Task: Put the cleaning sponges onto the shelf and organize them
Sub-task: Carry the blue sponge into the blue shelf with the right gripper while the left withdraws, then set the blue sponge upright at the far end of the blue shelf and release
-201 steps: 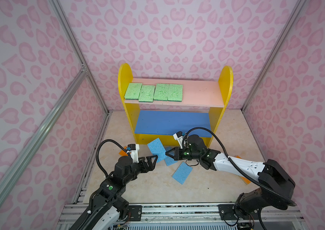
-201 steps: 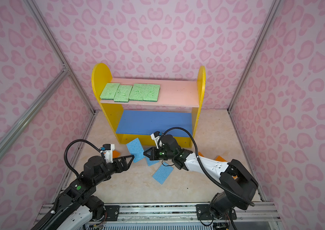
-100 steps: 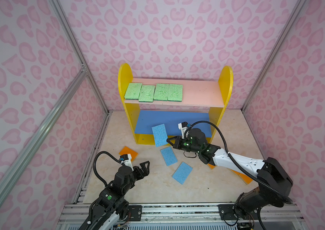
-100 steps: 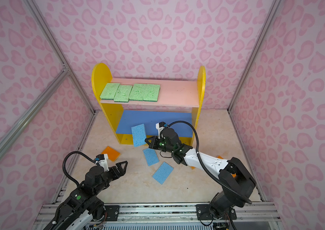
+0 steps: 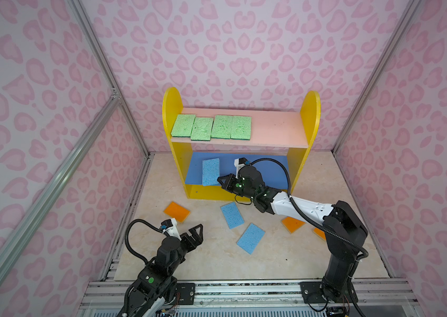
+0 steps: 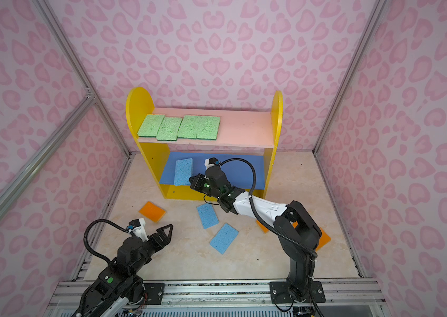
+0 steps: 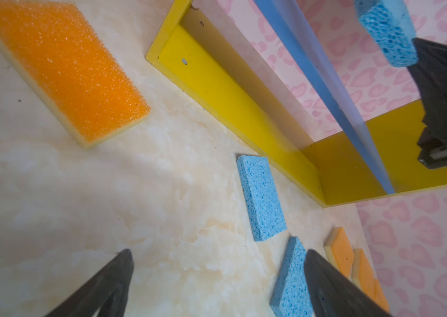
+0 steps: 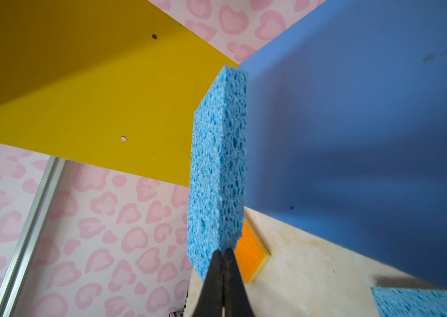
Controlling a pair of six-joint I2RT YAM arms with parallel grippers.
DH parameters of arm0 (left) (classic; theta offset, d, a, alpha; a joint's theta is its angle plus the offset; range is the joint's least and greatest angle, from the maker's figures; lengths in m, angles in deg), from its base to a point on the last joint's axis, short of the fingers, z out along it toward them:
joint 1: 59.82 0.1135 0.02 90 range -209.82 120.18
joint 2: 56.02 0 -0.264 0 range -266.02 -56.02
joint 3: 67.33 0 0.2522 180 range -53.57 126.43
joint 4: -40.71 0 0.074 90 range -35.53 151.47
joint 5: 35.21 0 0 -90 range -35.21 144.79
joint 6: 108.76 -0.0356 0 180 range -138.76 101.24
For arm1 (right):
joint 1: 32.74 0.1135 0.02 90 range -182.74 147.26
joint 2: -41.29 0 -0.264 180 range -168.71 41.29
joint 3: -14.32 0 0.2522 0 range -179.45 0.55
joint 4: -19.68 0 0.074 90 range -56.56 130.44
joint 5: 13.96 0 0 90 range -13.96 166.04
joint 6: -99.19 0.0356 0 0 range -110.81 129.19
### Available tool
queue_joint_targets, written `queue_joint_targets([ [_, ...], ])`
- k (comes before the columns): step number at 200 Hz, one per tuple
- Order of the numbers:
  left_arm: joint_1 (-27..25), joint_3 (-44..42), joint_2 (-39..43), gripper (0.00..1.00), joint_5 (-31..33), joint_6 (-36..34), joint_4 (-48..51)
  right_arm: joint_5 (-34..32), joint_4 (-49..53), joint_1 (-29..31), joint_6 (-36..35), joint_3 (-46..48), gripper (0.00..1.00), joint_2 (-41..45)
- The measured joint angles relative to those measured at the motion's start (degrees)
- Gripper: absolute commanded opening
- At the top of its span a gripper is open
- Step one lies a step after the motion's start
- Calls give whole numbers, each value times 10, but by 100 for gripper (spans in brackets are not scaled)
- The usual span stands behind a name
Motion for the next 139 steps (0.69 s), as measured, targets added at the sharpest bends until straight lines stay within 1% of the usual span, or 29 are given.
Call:
queue_joint_targets([
  [23, 0, -4, 20, 98, 1, 2, -10, -7, 10, 6, 14, -52, 0, -47],
  [54, 1, -5, 19, 98, 1, 7, -15, -9, 23, 12, 31, -112, 0, -97],
  [139, 1, -5, -30, 98, 1, 12, -23, -12, 23, 17, 59, -172, 0, -164],
])
